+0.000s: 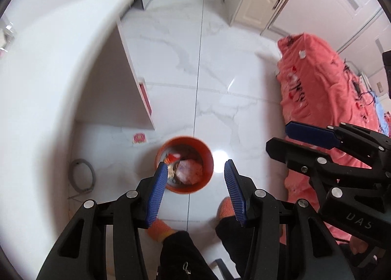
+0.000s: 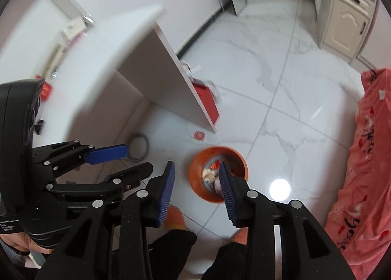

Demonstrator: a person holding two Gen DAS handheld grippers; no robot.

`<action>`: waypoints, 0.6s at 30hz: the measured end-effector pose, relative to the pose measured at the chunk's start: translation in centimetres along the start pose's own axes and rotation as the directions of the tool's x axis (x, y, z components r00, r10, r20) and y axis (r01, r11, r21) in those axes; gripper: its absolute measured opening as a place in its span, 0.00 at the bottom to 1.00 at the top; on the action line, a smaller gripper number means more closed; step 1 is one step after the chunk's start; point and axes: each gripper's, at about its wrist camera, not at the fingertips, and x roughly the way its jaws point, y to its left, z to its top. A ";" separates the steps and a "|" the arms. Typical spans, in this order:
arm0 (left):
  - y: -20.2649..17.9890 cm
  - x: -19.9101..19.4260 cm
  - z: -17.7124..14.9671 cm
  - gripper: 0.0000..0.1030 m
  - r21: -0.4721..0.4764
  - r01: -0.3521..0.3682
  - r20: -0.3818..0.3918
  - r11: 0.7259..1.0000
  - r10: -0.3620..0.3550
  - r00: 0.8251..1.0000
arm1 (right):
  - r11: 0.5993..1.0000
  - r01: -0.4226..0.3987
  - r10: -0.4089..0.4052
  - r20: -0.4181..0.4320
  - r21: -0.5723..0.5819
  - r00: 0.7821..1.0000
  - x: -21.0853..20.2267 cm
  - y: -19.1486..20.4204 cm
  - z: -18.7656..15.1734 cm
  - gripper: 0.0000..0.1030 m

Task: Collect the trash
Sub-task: 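Move both tools back over the table toward the box and cup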

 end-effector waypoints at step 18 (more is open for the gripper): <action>6.0 -14.0 -5.1 0.60 -0.284 -0.179 0.205 0.942 0.242 0.949 | 0.945 -0.140 0.175 0.097 -0.295 0.980 -8.4 12.8 3.2 0.41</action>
